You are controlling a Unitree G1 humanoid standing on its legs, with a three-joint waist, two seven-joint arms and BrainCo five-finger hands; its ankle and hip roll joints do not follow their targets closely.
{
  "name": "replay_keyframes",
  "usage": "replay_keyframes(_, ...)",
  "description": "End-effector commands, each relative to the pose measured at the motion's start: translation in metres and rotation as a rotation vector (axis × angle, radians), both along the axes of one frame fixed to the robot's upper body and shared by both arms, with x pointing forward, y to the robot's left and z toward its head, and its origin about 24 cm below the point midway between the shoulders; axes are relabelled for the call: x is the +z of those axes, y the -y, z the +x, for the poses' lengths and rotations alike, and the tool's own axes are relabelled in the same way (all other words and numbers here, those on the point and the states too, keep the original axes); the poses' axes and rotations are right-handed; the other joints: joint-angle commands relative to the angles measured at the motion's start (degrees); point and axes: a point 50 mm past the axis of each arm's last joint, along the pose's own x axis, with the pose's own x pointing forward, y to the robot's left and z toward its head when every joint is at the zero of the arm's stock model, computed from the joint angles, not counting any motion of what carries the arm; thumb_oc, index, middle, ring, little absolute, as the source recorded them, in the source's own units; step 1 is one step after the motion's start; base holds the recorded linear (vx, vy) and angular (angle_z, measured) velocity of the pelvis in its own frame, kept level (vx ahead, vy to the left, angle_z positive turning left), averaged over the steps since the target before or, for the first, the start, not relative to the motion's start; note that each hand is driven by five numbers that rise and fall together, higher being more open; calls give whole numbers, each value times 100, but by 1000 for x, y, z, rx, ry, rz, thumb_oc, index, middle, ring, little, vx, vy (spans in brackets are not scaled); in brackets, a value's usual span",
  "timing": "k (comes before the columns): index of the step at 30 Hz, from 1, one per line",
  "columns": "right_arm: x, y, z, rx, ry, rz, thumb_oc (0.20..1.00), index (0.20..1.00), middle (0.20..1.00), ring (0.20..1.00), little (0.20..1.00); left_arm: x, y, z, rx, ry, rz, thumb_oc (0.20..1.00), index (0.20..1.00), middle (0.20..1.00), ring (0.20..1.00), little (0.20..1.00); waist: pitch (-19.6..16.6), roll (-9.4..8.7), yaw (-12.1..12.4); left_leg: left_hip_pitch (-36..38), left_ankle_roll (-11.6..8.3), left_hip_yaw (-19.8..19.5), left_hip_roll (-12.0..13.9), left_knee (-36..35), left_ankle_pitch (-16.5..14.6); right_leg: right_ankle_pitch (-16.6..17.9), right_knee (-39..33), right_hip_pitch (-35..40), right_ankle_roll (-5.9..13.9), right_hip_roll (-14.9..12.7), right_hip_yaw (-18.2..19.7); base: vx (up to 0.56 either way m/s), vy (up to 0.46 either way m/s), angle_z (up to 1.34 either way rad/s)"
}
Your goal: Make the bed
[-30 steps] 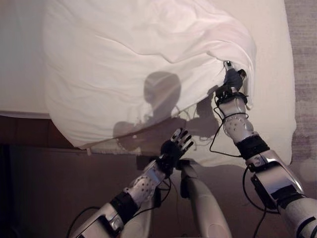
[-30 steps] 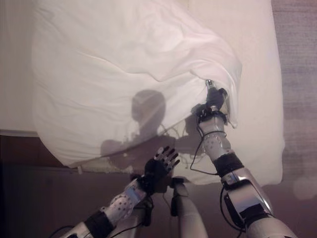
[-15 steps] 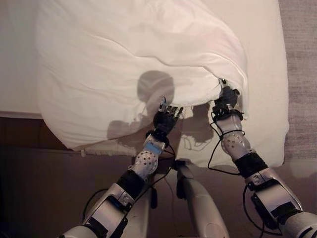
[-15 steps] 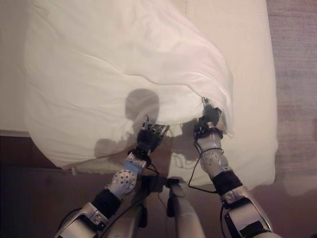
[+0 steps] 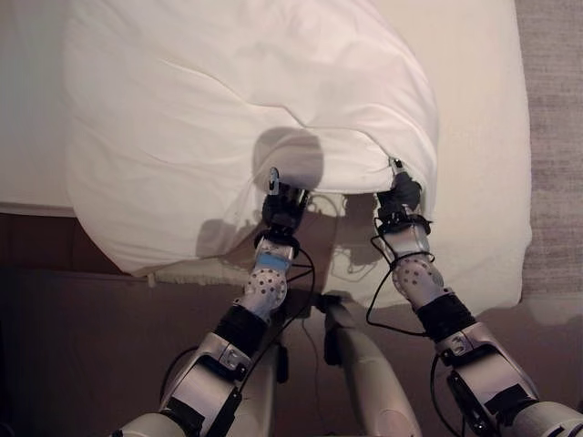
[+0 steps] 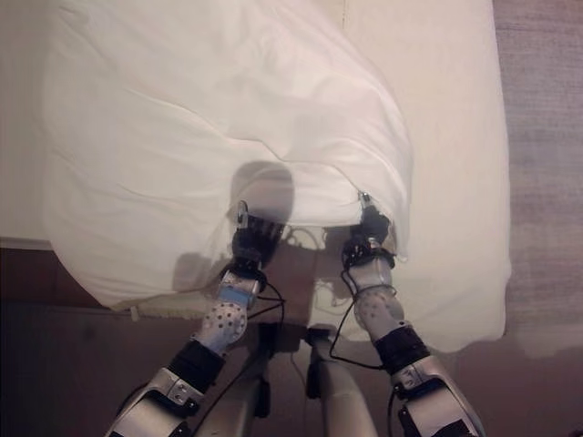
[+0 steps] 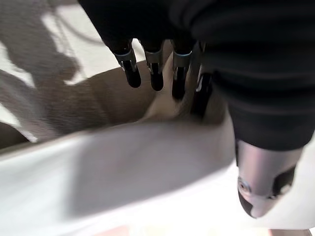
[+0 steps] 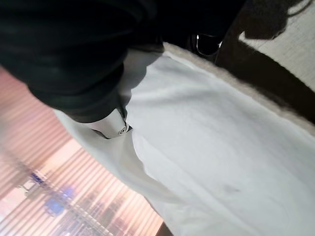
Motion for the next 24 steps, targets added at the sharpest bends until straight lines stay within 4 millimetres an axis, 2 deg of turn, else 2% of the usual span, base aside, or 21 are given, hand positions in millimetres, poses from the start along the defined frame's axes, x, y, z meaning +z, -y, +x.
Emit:
replay_keyframes(1, -3, 53, -18, -276, 63, 104, 200, 200, 200, 200, 200, 2, -75, 7, 346, 33, 20, 1000, 1000, 1000, 1000, 1000, -716, -528, 170, 112, -217, 83, 4, -1, -363, 319, 14, -5, 664, -241, 169, 17, -48, 5)
replay_keyframes(3, -13, 64, -22, -341, 22, 118, 200, 200, 200, 200, 200, -3, -90, 3, 421, 8, 7, 1000, 1000, 1000, 1000, 1000, -763, -536, 195, 158, -233, 57, 20, 0, -422, 268, 16, 63, 664, -232, 124, 11, -45, 4)
replay_keyframes(10, -26, 78, -31, -450, -30, 161, 200, 200, 200, 200, 200, -15, -109, -8, 525, -39, -10, 1000, 1000, 1000, 1000, 1000, -853, -567, 232, 182, -222, 4, -11, 0, -416, 278, -33, 147, 673, -253, 35, 5, -21, 4)
replay_keyframes(20, -40, 78, -35, -462, -83, 161, 200, 200, 200, 200, 200, -28, -112, -14, 535, -78, -25, 1000, 1000, 1000, 1000, 1000, -913, -560, 241, 204, -223, -24, -17, 6, -421, 266, -68, 225, 668, -250, 4, -5, -1, 6)
replay_keyframes(21, -44, 75, -35, -443, -91, 152, 200, 200, 200, 200, 200, -30, -112, -14, 521, -81, 8, 664, 664, 664, 664, 664, -921, -559, 239, 222, -220, -30, -16, 10, -424, 254, -53, 237, 662, -242, 21, 0, 0, 0)
replay_keyframes(22, -44, 75, -35, -442, -92, 153, 200, 200, 200, 200, 200, -30, -112, -14, 521, -82, 9, 200, 200, 200, 200, 200, -923, -562, 238, 226, -220, -29, -15, 10, -426, 252, -51, 239, 662, -241, 22, 0, 0, 0)
replay_keyframes(24, -50, 72, -37, -418, -103, 146, 200, 200, 200, 200, 200, -34, -115, -14, 506, -86, 71, 200, 200, 200, 200, 200, -919, -557, 241, 258, -210, -20, -4, 15, -436, 232, -15, 253, 657, -244, 25, 0, 0, 0)
